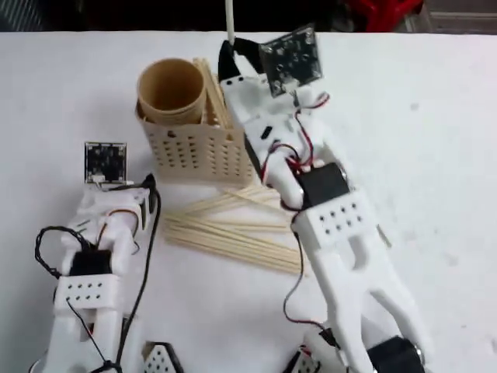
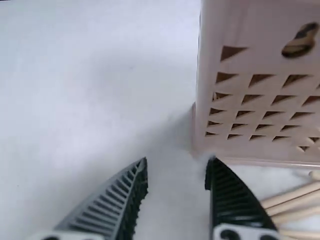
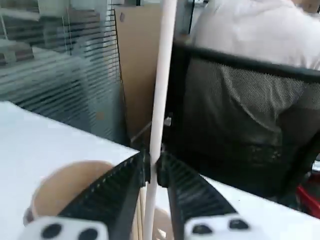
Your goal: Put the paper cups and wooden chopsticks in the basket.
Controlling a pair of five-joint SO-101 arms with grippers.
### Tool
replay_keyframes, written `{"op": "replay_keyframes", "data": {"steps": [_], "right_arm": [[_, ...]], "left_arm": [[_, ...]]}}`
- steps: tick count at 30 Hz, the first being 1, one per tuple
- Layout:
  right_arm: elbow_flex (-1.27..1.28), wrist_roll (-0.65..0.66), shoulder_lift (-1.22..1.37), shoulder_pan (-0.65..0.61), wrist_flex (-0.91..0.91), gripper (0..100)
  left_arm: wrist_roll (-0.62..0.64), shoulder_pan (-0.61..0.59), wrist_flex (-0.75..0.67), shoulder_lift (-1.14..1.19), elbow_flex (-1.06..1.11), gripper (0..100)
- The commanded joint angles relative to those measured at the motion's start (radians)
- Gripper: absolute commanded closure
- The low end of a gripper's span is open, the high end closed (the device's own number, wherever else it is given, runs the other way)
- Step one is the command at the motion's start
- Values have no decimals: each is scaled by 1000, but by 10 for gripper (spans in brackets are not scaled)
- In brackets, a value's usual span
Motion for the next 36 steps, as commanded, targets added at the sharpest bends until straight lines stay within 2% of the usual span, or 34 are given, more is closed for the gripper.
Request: {"op": "replay_keyframes", "data": {"steps": [1,5,9,13,16,22,27,31,36], "right_arm": [[-43,-8,19,-2,-4,954],[-43,-9,24,-4,39,825],[-43,-5,-12,1,139,812],[-43,-3,-110,58,426,812],[-44,14,-208,153,664,812],[-46,391,-298,372,937,812],[-43,572,-117,521,1010,809],[-61,672,128,556,967,808],[-184,681,433,558,912,808]], "left_arm": [[-11,5,-25,-19,-3,797],[-11,5,-25,-19,-3,797],[-11,5,-25,-19,-3,797],[-11,5,-23,-19,-3,797],[-11,5,-23,-19,-3,797],[-11,5,-25,-19,-3,797],[-11,5,-25,-19,-3,797],[-11,5,-23,-19,-3,797],[-11,5,-23,-19,-3,797]]}}
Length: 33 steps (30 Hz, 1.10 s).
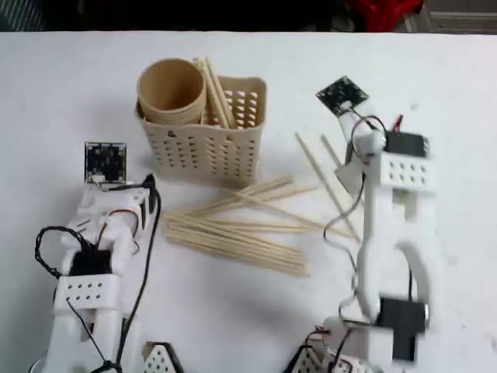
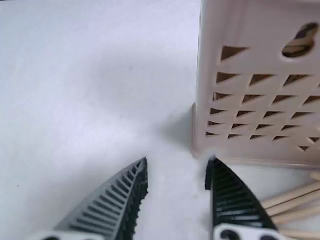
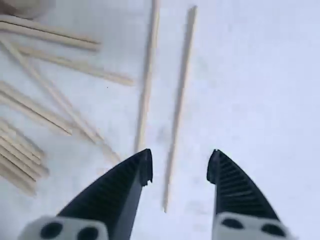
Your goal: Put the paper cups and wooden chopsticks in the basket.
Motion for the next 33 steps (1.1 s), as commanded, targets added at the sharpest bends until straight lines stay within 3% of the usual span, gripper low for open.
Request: {"op": "replay_keyframes", "data": {"steps": [1,18,22,26,29,33], "right_arm": [[-144,17,189,12,-25,808],[-549,21,811,53,-22,810],[-586,18,851,58,-4,840],[-620,15,851,59,59,991],[-641,-2,834,59,124,985],[-643,-120,740,65,143,981]], "left_arm": [[-11,5,-23,-19,-3,797],[-11,5,-25,-19,-3,797],[-11,5,-25,-19,-3,797],[-11,5,-25,-19,-3,797],[-11,5,-25,-19,-3,797],[-11,5,-23,-19,-3,797]]}}
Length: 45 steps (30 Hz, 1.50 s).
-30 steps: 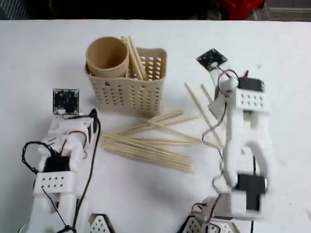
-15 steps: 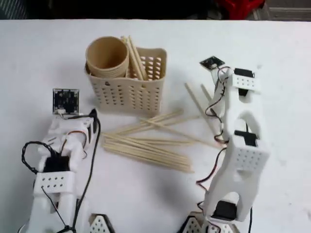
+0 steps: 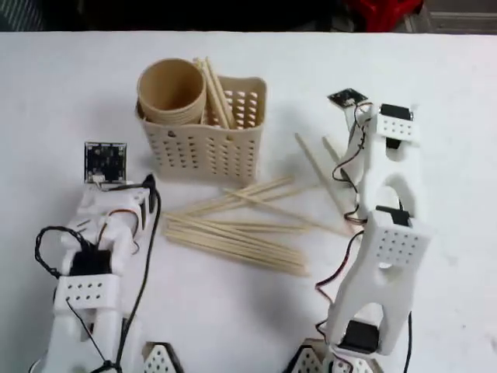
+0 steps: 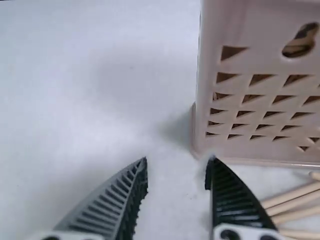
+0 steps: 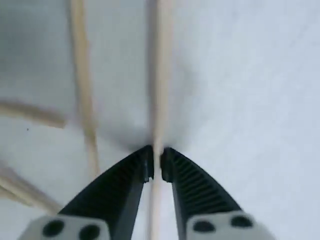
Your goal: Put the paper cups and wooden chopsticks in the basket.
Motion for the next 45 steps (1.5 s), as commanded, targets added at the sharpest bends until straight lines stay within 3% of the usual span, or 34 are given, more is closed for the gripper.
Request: {"op": "replay_keyframes", "data": {"steps": [1,7,13,18,24,31,37,45], "right_arm": [[-5,-98,-131,8,31,981],[23,-282,-387,8,82,981],[350,-374,-765,-27,-76,981],[675,-434,-1165,-165,-259,982],[706,-563,-1472,-364,-386,982],[643,-572,-1455,-558,-656,981],[644,-569,-1293,-576,-1018,981],[646,-575,-1124,-581,-1023,976]], "left_arm": [[-11,5,-23,-19,-3,797],[-11,5,-23,-19,-5,797],[-11,5,-25,-19,-5,797],[-11,5,-25,-19,-5,797],[-11,5,-25,-19,-5,797],[-11,5,-25,-19,-5,797],[-11,5,-25,-19,-5,797],[-11,5,-25,-19,-5,797]]}}
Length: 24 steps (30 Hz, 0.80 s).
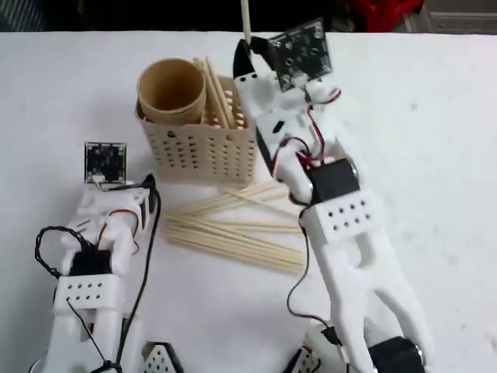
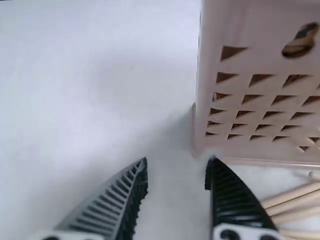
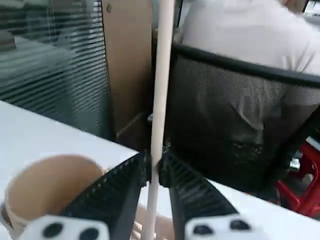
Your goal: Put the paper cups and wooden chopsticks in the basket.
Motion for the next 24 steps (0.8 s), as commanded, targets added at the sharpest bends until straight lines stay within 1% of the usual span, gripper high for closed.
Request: {"op": "replay_keyframes", "data": {"steps": [1,4,6,8,10,13,15,18,19,22,24], "right_arm": [[-46,-9,22,-16,-24,964],[-34,-11,27,-8,-10,887],[-20,-9,10,-8,31,840],[-12,-8,-19,-8,108,813],[-3,-3,-65,-2,213,807],[3,-3,-176,67,418,807],[3,-2,-260,139,561,807],[6,5,-367,262,690,807],[12,34,-392,298,711,807],[29,216,-406,358,789,808],[55,285,-367,381,839,808]], "left_arm": [[-11,5,-25,-19,-5,797],[-11,5,-25,-19,-5,797],[-11,5,-25,-19,-5,797],[-11,5,-25,-19,-5,797],[-11,5,-25,-19,-5,797],[-12,5,-28,-19,-5,797],[-12,5,-28,-19,-5,797],[-12,5,-29,-19,-5,797],[-12,5,-29,-19,-5,797],[-12,5,-29,-19,-5,797],[-12,5,-29,-19,-5,797]]}}
